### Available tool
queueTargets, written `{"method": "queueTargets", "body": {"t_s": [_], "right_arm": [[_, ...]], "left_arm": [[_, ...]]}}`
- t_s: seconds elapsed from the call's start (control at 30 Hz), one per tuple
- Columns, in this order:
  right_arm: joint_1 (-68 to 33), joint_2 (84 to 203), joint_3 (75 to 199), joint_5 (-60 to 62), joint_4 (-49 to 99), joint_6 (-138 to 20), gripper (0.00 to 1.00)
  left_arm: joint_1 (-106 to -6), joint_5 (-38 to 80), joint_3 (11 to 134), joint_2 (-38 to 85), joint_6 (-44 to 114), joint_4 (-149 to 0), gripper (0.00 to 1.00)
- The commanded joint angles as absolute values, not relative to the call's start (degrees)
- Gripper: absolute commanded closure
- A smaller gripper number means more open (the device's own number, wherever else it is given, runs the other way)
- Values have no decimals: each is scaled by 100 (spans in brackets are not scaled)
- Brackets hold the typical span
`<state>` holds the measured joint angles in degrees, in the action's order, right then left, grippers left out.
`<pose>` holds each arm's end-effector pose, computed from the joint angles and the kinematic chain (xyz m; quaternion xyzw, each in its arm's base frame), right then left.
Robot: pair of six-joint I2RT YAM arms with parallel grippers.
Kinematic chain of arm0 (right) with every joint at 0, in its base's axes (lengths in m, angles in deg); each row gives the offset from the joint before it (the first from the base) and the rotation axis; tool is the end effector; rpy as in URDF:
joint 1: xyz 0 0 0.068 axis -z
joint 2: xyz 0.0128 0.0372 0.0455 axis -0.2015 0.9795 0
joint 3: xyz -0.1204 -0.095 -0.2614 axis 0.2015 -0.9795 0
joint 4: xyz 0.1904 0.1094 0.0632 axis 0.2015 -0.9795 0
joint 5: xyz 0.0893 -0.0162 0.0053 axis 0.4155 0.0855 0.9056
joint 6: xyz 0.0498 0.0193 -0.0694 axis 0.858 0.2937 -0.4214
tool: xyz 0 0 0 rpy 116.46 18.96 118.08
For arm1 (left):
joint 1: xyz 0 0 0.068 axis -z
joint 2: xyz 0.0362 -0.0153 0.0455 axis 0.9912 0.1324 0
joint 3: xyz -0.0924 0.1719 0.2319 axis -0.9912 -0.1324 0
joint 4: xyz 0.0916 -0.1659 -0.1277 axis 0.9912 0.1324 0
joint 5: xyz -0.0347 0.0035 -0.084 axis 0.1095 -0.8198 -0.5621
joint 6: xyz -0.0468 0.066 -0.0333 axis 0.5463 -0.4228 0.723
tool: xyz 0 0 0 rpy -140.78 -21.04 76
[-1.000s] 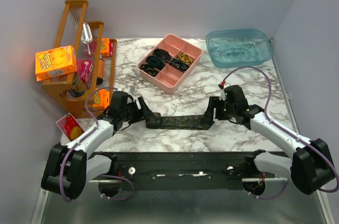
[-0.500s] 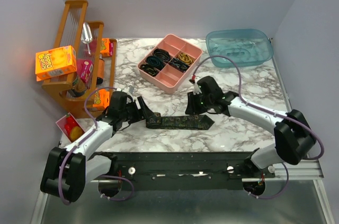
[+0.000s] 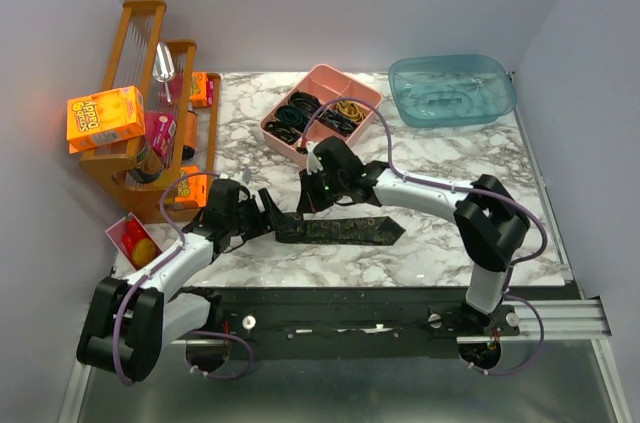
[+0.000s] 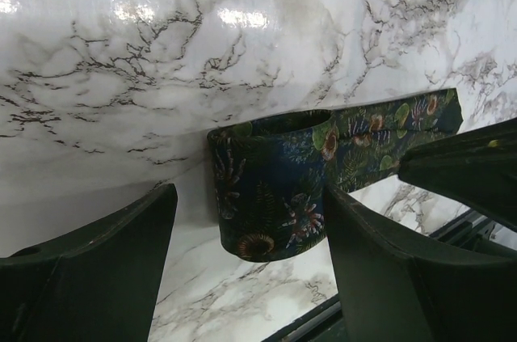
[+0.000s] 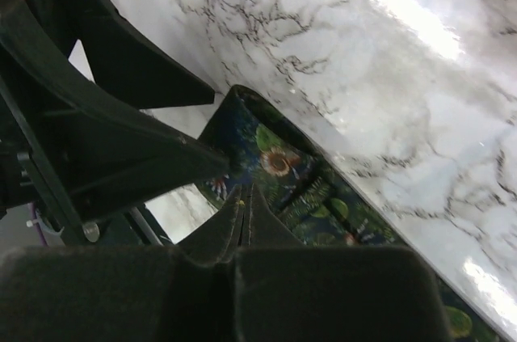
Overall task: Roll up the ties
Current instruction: Roll the tie at the center of the board.
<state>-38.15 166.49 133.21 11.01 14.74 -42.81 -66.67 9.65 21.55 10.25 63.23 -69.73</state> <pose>0.2458 0.3269 0.2359 -0.2680 0.8701 0.3442 0.2294 0.1730 -0.0755 0.1829 -0.1254 0.8983 -0.3199 0.2738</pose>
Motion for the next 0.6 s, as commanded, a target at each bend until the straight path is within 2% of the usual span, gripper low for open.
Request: {"method": "queueTargets", "body": {"t_s": [0.0,0.57], "right_arm": [[-3961,17026,13679,1380,1559,-4193,99],[-4146,17158,13082,1143,1718,-4035,99]], "left_arm": [[-6710,699,1976,1009,6480,-7208,18],[-6719,540,1739,1185,6551,-7674,20]]}}
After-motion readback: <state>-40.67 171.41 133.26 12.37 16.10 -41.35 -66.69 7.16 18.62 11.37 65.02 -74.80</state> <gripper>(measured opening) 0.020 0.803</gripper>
